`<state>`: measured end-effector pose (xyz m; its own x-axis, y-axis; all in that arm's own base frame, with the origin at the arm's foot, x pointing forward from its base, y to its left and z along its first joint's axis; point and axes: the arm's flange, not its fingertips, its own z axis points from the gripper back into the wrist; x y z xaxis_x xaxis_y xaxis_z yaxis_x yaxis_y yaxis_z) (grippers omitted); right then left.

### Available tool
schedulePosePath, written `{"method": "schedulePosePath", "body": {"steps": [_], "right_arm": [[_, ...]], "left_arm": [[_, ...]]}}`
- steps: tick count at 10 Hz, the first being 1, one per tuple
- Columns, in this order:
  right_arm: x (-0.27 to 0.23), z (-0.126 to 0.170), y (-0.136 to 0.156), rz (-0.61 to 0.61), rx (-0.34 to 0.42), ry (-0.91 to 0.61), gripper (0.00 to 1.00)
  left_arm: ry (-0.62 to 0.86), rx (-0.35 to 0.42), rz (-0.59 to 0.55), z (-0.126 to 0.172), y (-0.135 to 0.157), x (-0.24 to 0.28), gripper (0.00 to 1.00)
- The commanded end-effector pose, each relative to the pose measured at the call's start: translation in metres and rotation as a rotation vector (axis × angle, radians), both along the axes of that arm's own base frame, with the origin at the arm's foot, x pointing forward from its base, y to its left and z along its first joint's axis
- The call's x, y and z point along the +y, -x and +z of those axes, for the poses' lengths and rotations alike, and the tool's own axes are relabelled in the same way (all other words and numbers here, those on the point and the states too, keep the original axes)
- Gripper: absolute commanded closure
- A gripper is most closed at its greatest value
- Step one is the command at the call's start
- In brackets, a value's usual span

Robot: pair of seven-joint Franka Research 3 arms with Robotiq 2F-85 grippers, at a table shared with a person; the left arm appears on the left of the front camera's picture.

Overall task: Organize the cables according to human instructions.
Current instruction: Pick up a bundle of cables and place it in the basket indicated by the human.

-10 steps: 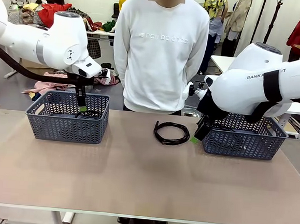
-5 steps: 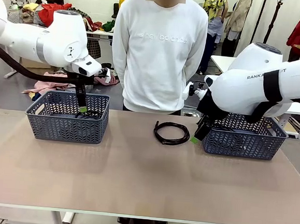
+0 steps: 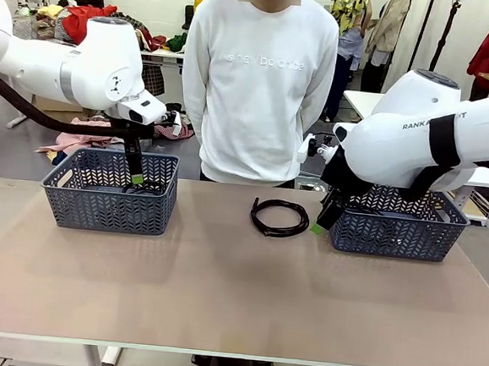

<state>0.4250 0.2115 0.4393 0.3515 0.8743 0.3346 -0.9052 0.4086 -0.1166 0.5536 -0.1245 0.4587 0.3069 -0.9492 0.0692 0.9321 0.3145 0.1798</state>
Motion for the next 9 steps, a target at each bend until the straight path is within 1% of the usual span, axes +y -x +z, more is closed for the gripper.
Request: {"method": "schedulePosePath", "body": {"steps": [1,4,6,9], "right_arm": [[0.0,0.001,0.0,-0.005,-0.007,0.001,0.0],[0.0,0.001,0.0,-0.005,-0.007,0.001,0.0],[0.0,0.001,0.0,-0.005,-0.007,0.001,0.0],[0.0,0.001,0.0,-0.005,-0.007,0.001,0.0]], "left_arm": [[-0.013,-0.004,-0.006,0.001,0.0,0.002,0.0],[0.0,0.0,0.0,0.0,0.0,0.0,0.0],[0.069,-0.028,0.003,0.015,0.018,-0.018,0.0],[0.156,-0.037,-0.012,0.027,0.06,-0.035,0.0]]}}
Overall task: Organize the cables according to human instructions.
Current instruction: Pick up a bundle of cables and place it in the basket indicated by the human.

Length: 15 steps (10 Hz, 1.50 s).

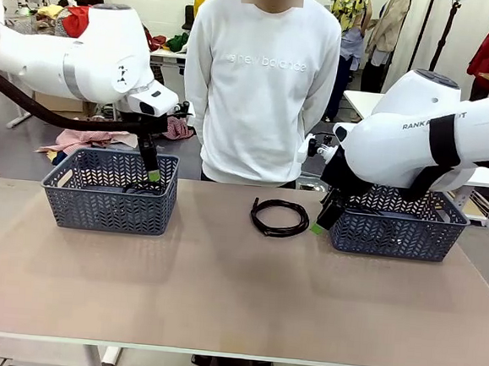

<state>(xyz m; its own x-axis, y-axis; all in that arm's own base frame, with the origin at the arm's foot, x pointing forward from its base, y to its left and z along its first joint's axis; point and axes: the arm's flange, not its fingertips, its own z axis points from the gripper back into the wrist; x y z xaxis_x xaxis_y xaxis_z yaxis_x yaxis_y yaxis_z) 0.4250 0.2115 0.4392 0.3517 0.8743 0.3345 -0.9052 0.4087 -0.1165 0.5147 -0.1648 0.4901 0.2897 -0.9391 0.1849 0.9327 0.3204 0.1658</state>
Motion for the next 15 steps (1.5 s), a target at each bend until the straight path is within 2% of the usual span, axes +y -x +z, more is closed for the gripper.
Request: {"method": "schedulePosePath", "body": {"steps": [1,4,6,8,9,15], "right_arm": [[0.0,0.001,0.0,-0.005,-0.007,0.001,0.0],[0.0,0.001,0.0,-0.005,-0.007,0.001,0.0],[0.0,0.001,0.0,-0.005,-0.007,0.001,0.0],[0.0,0.001,0.0,-0.005,-0.007,0.001,0.0],[0.0,0.001,0.0,-0.005,-0.007,0.001,0.0],[0.0,0.001,0.0,-0.005,-0.007,0.001,0.0]], "left_arm": [[0.066,-0.012,-0.011,-0.004,0.035,0.002,0.0],[0.163,-0.022,-0.053,-0.007,0.074,-0.011,0.0],[0.189,-0.034,-0.056,-0.012,0.089,-0.015,0.0],[0.158,-0.019,-0.027,-0.017,0.092,-0.019,0.0],[0.158,-0.017,-0.034,-0.009,0.087,-0.025,0.0],[0.158,-0.017,-0.034,-0.009,0.087,-0.025,0.0]]}}
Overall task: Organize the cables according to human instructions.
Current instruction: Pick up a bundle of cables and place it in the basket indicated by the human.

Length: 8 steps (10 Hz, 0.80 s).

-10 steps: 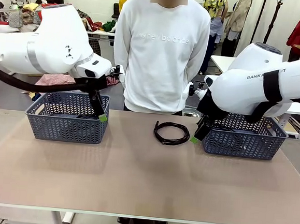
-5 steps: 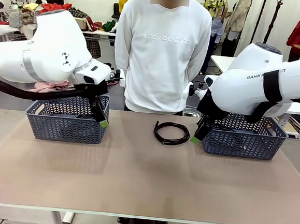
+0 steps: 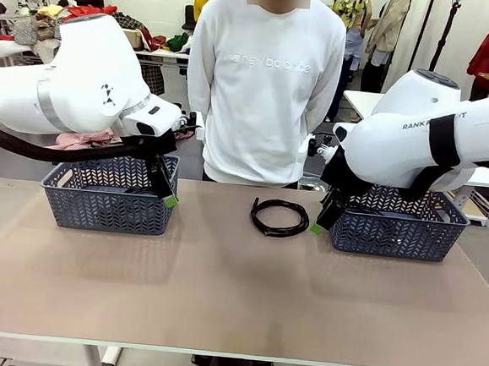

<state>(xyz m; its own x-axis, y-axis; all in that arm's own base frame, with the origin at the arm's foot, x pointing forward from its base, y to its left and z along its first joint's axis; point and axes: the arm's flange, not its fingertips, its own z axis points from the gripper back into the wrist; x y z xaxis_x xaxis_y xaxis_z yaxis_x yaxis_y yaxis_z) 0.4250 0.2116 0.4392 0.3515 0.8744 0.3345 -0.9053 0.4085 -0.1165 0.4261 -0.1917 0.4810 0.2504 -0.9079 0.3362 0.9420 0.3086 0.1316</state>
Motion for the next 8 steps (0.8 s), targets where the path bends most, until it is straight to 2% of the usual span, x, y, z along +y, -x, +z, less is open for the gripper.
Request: {"method": "schedulePosePath", "body": {"steps": [1,8], "right_arm": [[-0.0004,0.0008,-0.0003,-0.005,-0.007,0.001,0.0],[-0.0004,0.0008,-0.0003,-0.005,-0.007,0.001,0.0]], "left_arm": [[-0.001,0.001,0.003,0.0005,-0.0014,0.0015,0.0],[-0.001,0.001,0.003,0.0005,-0.0014,0.0015,0.0]]}}
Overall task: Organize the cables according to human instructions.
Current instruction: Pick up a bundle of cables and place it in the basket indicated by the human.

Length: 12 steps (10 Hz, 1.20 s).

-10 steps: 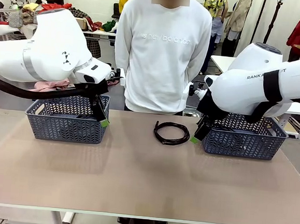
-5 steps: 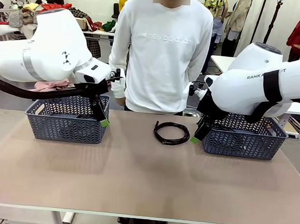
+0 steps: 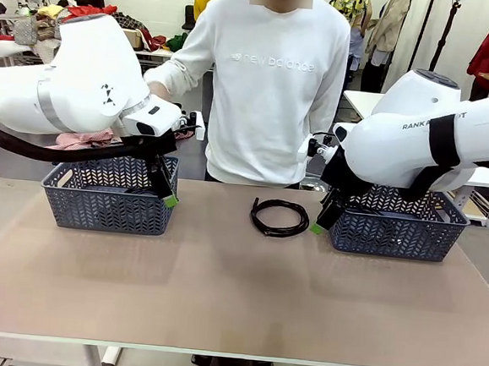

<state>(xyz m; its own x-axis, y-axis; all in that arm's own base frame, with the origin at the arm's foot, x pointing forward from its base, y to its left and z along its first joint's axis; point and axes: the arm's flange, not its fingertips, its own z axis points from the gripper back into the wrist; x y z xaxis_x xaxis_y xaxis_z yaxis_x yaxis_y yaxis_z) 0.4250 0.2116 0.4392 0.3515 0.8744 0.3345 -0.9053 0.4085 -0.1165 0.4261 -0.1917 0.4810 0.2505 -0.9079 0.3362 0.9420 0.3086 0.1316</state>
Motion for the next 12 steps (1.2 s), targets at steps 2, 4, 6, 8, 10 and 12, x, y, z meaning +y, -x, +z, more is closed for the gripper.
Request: {"method": "schedulePosePath", "body": {"steps": [2,4,6,8,10,12], "right_arm": [[-0.0004,0.0008,-0.0003,-0.005,-0.007,0.001,0.0],[-0.0004,0.0008,-0.0003,-0.005,-0.007,0.001,0.0],[-0.0004,0.0008,-0.0003,-0.005,-0.007,0.001,0.0],[-0.0004,0.0008,-0.0003,-0.005,-0.007,0.001,0.0],[-0.0004,0.0008,-0.0003,-0.005,-0.007,0.001,0.0],[-0.0004,0.0008,-0.0003,-0.005,-0.007,0.001,0.0]], "left_arm": [[-0.001,0.001,0.003,0.0005,-0.0014,0.0015,0.0],[-0.001,0.001,0.003,0.0005,-0.0014,0.0015,0.0],[-0.001,0.001,0.003,0.0005,-0.0014,0.0015,0.0],[-0.001,0.001,0.003,0.0005,-0.0014,0.0015,0.0],[-0.001,0.001,0.003,0.0005,-0.0014,0.0015,0.0],[-0.001,0.001,0.003,0.0005,-0.0014,0.0015,0.0]]}}
